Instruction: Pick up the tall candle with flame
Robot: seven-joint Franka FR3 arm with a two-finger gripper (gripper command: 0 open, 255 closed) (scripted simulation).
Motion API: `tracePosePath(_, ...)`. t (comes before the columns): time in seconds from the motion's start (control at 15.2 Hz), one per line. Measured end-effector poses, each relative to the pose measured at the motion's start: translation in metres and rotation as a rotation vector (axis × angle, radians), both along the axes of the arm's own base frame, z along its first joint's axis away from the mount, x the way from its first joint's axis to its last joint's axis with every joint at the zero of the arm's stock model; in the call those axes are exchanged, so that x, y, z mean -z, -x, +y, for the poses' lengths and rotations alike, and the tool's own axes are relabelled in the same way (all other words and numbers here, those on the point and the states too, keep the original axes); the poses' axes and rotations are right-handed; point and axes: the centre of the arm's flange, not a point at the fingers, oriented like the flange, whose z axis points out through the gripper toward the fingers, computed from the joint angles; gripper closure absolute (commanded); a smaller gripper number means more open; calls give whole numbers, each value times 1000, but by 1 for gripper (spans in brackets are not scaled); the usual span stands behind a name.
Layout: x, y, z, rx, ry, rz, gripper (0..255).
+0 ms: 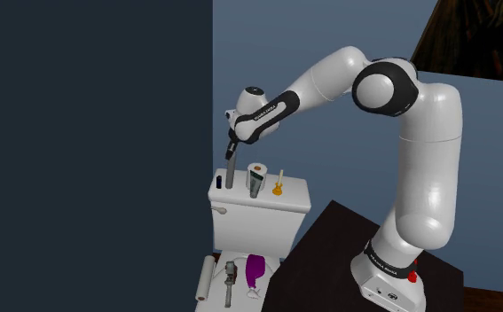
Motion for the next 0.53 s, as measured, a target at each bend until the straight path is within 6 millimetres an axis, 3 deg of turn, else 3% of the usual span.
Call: tracePosePath(0.53,-41,-1,-1,0,0,0,255)
